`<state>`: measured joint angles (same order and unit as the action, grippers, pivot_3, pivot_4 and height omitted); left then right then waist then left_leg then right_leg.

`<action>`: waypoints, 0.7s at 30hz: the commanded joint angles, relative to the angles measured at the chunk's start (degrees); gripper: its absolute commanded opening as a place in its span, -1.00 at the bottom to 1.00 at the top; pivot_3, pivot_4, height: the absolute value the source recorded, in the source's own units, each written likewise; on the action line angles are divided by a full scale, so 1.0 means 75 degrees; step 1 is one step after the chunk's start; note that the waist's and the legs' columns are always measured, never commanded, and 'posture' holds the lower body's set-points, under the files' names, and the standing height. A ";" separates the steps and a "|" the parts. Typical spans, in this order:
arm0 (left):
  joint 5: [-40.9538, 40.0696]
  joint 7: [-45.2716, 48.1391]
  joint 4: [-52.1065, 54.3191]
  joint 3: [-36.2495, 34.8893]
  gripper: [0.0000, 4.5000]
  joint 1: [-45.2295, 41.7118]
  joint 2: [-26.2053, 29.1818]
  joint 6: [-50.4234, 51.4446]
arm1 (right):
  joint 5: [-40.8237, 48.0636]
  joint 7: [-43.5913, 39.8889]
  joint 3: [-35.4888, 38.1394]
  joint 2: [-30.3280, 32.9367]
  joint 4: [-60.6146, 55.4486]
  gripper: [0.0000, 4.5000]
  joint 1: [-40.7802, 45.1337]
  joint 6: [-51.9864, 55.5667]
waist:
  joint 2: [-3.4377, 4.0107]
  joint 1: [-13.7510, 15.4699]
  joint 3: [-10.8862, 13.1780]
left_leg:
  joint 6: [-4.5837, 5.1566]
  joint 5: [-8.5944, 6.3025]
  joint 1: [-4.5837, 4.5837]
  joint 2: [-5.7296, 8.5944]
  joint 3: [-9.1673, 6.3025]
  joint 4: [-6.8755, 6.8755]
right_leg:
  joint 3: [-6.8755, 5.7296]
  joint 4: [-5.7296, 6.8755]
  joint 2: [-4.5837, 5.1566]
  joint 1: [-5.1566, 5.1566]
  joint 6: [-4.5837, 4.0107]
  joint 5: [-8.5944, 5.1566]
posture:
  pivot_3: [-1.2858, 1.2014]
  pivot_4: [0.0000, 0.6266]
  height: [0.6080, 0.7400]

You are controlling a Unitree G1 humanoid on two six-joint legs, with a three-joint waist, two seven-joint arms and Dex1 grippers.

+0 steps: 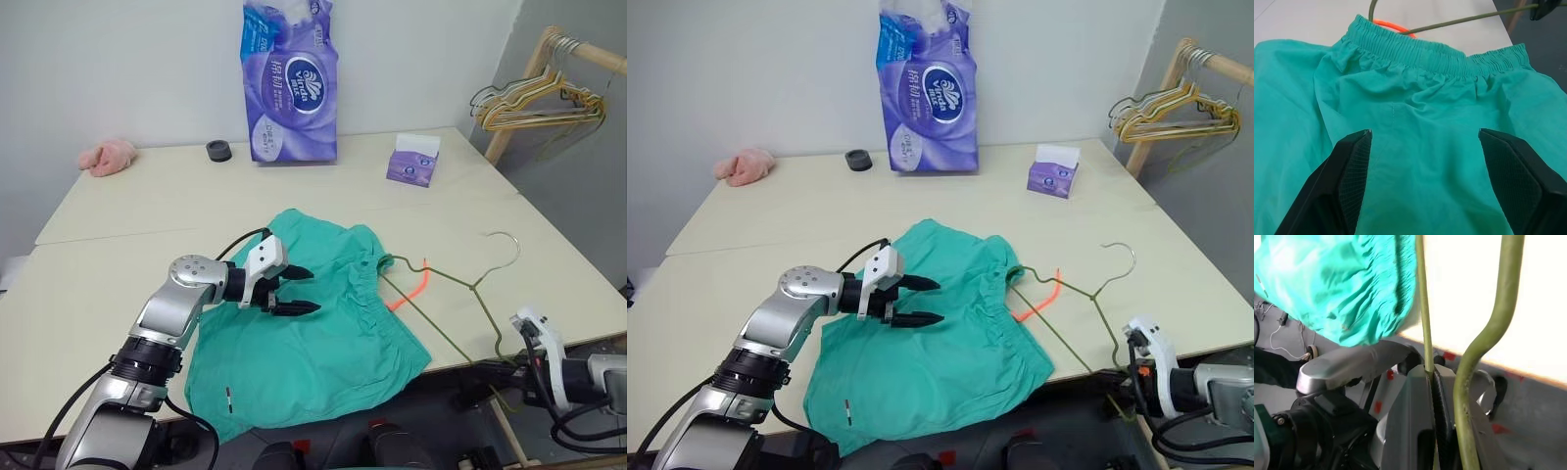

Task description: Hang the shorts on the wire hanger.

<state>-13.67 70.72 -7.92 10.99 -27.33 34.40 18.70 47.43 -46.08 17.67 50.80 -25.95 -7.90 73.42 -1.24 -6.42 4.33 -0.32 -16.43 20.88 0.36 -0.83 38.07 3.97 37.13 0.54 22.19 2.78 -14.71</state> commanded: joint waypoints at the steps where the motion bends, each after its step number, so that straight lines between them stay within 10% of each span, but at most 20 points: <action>1: 0.0008 -0.0309 -0.0245 -0.0245 0.64 -0.0348 -0.0135 -0.0149 | 0.0119 0.0079 -0.0383 0.0023 -0.0084 -1.00 0.0544 0.0041 | 0.0001 -0.0008 -0.0001 | 0.0000 0.0000 -0.0001 0.0000 0.0001 0.0000 | -0.0001 0.0000 0.0000 -0.0001 0.0000 0.0001 | -0.12 -0.81 1.00; 21: 0.0042 -0.0628 -0.1435 -0.0533 0.64 -0.0883 -0.0321 -0.0516 | 0.0126 0.0733 -0.0456 -0.0105 0.0323 -1.00 0.0609 0.0427 | -0.0001 -0.0017 -0.0002 | 0.0002 -0.0001 0.0005 0.0001 0.0001 0.0002 | 0.0000 -0.0002 0.0002 0.0003 0.0004 0.0002 | -0.12 -0.83 1.00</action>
<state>-13.40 65.77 -19.25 7.38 -32.24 32.19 15.81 47.26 -41.96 12.20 50.75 -24.17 -4.80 74.91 -1.25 -6.54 4.32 -0.30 -16.44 20.91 0.36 -0.83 38.08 3.98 37.12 0.55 22.21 2.80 -14.69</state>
